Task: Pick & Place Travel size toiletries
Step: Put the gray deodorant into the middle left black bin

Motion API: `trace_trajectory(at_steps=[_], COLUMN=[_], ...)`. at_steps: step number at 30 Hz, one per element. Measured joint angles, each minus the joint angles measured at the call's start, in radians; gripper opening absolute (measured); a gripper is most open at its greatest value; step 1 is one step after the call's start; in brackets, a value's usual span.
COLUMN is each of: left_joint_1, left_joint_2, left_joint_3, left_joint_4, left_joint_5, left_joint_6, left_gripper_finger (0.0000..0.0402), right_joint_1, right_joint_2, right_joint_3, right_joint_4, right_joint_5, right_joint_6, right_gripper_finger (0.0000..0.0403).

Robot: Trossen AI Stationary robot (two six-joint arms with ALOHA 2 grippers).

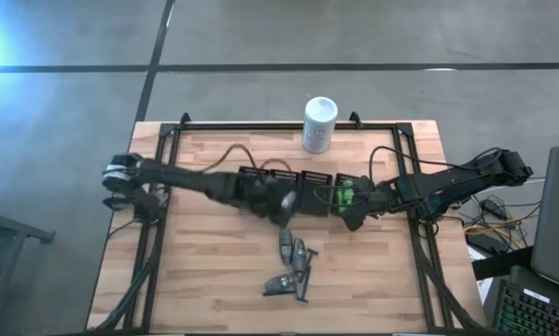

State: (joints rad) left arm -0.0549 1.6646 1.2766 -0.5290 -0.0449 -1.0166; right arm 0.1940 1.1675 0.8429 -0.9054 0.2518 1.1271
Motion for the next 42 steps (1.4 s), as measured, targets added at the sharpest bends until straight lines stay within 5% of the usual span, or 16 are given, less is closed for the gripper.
trace_trajectory(at_steps=[14, 21, 42], left_joint_1=[0.206, 0.209, 0.160], left_joint_2=[0.004, 0.005, 0.061], left_joint_3=[-0.072, -0.133, -0.137], left_joint_4=[0.083, 0.215, 0.241], left_joint_5=[-0.142, -0.187, -0.158], left_joint_6=[-0.069, -0.112, -0.153], left_gripper_finger=[0.0212, 0.0228, 0.0240], right_joint_1=[0.006, 0.006, 0.006], right_joint_2=[0.000, 0.000, 0.000], right_joint_3=[0.000, 0.000, -0.010], right_joint_4=[-0.002, -0.001, 0.000], right_joint_5=[-0.017, 0.010, 0.011], right_joint_6=[0.045, 0.064, 0.093], right_gripper_finger=[0.0291, 0.0317, 0.0353])
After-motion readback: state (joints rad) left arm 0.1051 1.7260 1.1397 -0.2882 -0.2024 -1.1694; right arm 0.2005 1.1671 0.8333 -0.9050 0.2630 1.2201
